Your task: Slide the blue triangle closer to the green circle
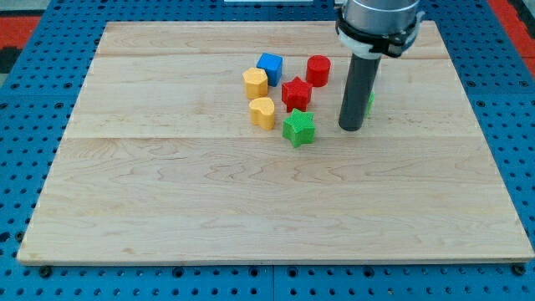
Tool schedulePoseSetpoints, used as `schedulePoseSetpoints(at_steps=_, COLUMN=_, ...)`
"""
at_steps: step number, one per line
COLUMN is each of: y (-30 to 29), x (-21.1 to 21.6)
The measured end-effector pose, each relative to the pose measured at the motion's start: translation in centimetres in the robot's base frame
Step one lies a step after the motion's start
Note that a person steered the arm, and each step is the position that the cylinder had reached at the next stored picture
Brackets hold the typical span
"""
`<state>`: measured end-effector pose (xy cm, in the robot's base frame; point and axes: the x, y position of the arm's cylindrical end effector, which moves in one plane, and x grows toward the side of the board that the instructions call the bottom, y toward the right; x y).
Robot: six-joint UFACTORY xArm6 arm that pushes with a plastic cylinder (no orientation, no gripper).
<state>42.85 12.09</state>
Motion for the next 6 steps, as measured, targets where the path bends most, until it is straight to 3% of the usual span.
schedulePoseSetpoints(at_steps=1, y=8.5, x=-4.8)
schedulePoseSetpoints(at_steps=2, y=9.4, x=-12.2)
schedulePoseSetpoints(at_steps=3, y=5.4, x=-14.5)
schedulePoseSetpoints(at_steps=4, y=3.7, x=-11.9)
schedulePoseSetpoints(at_steps=6, y=3.9, x=-11.6)
